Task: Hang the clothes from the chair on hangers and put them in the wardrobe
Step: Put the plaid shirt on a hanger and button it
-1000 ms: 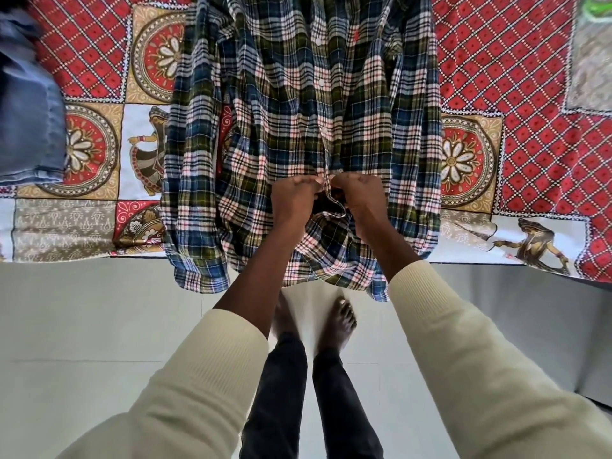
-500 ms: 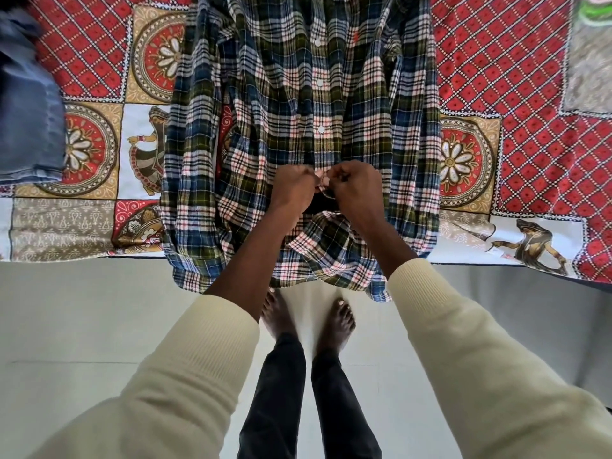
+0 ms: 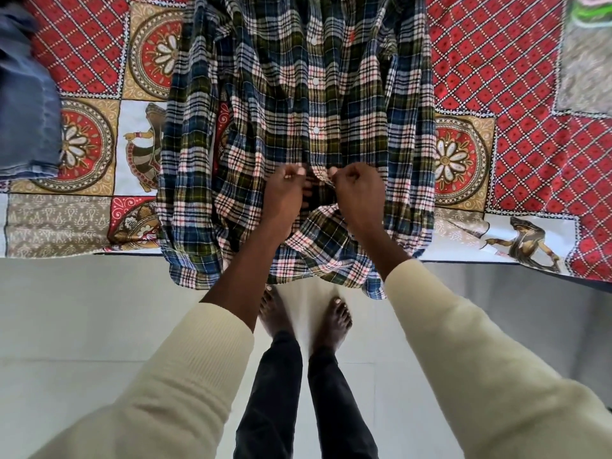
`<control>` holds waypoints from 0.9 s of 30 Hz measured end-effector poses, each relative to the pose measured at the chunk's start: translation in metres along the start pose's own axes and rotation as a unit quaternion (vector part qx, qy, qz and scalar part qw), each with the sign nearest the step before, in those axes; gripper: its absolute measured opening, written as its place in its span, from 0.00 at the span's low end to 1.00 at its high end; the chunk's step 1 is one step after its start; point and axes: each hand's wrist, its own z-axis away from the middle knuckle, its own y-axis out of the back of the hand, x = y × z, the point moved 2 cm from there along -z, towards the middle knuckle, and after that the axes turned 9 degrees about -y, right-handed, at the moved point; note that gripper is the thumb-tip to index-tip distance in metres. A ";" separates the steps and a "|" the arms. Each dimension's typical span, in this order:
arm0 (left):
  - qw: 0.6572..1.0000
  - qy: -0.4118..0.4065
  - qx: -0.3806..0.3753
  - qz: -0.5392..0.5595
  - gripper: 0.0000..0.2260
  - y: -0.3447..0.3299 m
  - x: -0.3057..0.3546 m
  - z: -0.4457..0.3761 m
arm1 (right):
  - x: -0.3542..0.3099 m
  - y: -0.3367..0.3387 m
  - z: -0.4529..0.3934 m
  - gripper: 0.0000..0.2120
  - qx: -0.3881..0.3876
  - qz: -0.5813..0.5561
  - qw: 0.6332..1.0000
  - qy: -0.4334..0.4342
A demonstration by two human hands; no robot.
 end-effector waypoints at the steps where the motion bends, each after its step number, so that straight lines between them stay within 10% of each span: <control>1: 1.000 -0.002 0.008 -0.014 0.08 0.002 -0.003 0.007 | 0.002 0.000 0.012 0.18 0.045 0.077 0.996 0.029; 4: 0.999 0.029 -0.021 -0.019 0.11 0.012 -0.024 0.027 | 0.013 -0.006 0.049 0.26 0.062 0.254 0.962 0.072; 9: 0.981 -0.050 -0.070 -0.177 0.06 0.024 -0.063 0.057 | 0.040 0.018 0.066 0.14 0.022 0.156 0.987 -0.037; 13: 0.959 -0.136 -0.047 -0.244 0.10 0.019 -0.070 0.067 | 0.058 0.045 0.072 0.10 0.121 0.127 0.980 0.098; 27: 0.960 -0.129 -0.038 -0.245 0.07 -0.017 -0.040 0.046 | 0.045 0.011 0.054 0.13 -0.013 0.202 0.963 0.179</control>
